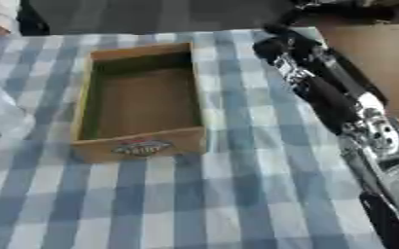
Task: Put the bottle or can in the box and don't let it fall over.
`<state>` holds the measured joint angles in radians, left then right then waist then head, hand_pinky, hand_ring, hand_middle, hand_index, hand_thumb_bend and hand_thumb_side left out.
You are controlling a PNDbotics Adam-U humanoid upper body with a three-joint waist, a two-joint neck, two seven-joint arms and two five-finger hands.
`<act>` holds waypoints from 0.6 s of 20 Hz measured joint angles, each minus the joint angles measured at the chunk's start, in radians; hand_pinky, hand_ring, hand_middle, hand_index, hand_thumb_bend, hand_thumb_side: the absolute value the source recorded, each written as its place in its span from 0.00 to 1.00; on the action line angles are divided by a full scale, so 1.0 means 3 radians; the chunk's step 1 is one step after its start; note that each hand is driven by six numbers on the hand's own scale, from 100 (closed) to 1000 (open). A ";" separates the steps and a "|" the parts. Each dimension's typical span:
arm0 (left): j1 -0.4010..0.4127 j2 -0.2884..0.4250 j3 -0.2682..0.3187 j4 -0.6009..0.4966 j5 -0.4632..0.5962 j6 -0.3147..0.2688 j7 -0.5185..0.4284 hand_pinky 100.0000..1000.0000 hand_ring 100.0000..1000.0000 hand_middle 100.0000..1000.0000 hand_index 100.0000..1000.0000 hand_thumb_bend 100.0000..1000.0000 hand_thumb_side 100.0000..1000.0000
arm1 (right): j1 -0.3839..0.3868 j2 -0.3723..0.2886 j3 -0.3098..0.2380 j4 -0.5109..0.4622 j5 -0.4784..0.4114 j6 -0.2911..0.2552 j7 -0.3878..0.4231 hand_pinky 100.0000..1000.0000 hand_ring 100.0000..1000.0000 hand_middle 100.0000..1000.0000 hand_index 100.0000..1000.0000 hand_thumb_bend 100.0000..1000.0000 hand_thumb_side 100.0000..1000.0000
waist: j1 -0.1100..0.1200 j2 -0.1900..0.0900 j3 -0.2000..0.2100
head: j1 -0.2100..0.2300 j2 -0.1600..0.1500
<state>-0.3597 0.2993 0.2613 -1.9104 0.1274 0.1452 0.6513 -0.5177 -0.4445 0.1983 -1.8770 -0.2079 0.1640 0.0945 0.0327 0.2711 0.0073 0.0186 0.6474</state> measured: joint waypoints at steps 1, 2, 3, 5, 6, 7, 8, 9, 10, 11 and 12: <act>0.0000 0.0000 0.0000 0.0000 -0.0001 0.0000 0.0000 0.41 0.55 0.52 0.57 0.78 0.20 | 0.0000 0.0000 0.0000 0.0000 0.0000 0.0000 -0.0001 0.87 0.58 1.00 0.76 0.00 0.62 | 0.0001 0.0000 0.0000 | 0.0000 0.0000; 0.0000 0.0000 0.0000 0.0000 -0.0001 0.0001 -0.0001 0.41 0.55 0.52 0.57 0.78 0.19 | 0.0000 0.0001 0.0000 0.0000 -0.0001 0.0001 0.0000 0.83 0.59 1.00 0.78 0.00 0.62 | 0.0001 0.0000 0.0000 | -0.0001 0.0000; 0.0000 0.0000 -0.0001 0.0000 -0.0002 0.0001 -0.0002 0.41 0.55 0.52 0.57 0.78 0.19 | 0.0000 0.0001 0.0000 0.0000 -0.0005 0.0004 0.0005 0.82 0.59 1.00 0.79 0.00 0.62 | 0.0001 0.0000 0.0000 | -0.0002 0.0000; 0.0000 0.0000 -0.0002 0.0001 -0.0002 0.0004 -0.0005 0.41 0.55 0.52 0.57 0.78 0.19 | 0.0000 0.0001 0.0000 0.0000 -0.0011 0.0013 0.0023 0.83 0.55 1.00 0.79 0.00 0.63 | 0.0001 0.0000 0.0000 | -0.0003 0.0000; 0.0000 0.0000 -0.0002 0.0001 -0.0002 0.0005 -0.0006 0.41 0.55 0.52 0.57 0.78 0.20 | 0.0000 0.0001 0.0000 0.0000 -0.0011 0.0018 0.0030 0.83 0.55 1.00 0.79 0.00 0.62 | 0.0001 0.0000 -0.0001 | -0.0003 0.0000; 0.0000 0.0000 -0.0002 0.0001 -0.0002 0.0005 -0.0006 0.41 0.55 0.52 0.57 0.78 0.20 | 0.0000 0.0001 0.0000 0.0000 -0.0010 0.0021 0.0033 0.84 0.63 1.00 0.78 0.00 0.61 | 0.0001 0.0000 -0.0001 | -0.0003 0.0001; 0.0000 0.0003 -0.0002 0.0001 -0.0002 0.0004 -0.0006 0.41 0.55 0.52 0.57 0.78 0.20 | 0.0001 0.0001 -0.0001 -0.0001 -0.0009 0.0021 0.0033 0.85 0.72 1.00 0.78 0.00 0.61 | 0.0001 0.0000 -0.0003 | -0.0001 0.0001; 0.0000 0.0015 -0.0002 0.0001 -0.0002 0.0004 -0.0007 0.41 0.55 0.52 0.57 0.78 0.19 | 0.0003 0.0001 -0.0004 -0.0008 -0.0004 0.0019 0.0033 0.86 0.90 1.00 0.78 0.00 0.59 | -0.0001 0.0000 -0.0009 | 0.0006 0.0003; 0.0000 0.0030 -0.0003 0.0000 -0.0002 0.0002 -0.0009 0.41 0.55 0.52 0.58 0.78 0.19 | 0.0012 -0.0003 -0.0014 -0.0023 0.0004 0.0009 0.0033 0.87 0.96 1.00 0.78 0.00 0.58 | -0.0005 0.0000 -0.0019 | 0.0023 0.0006; 0.0000 0.0042 -0.0007 0.0000 -0.0002 0.0001 -0.0011 0.41 0.55 0.52 0.58 0.78 0.20 | 0.0030 -0.0018 -0.0036 -0.0044 0.0010 -0.0006 0.0024 0.88 1.00 1.00 0.79 0.00 0.56 | -0.0012 0.0000 -0.0028 | 0.0046 0.0009; 0.0008 0.0064 -0.0016 -0.0001 -0.0002 0.0000 -0.0014 0.41 0.55 0.52 0.59 0.78 0.20 | 0.0047 -0.0046 -0.0070 -0.0069 0.0019 -0.0026 0.0004 0.88 1.00 1.00 0.79 0.00 0.55 | -0.0017 0.0000 -0.0034 | 0.0073 0.0017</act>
<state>-0.3575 0.3185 0.2565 -1.9105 0.1269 0.1453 0.6470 -0.5036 -0.4584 0.1773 -1.8978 -0.2021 0.1562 0.0956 0.0277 0.2712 -0.0028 0.0404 0.6524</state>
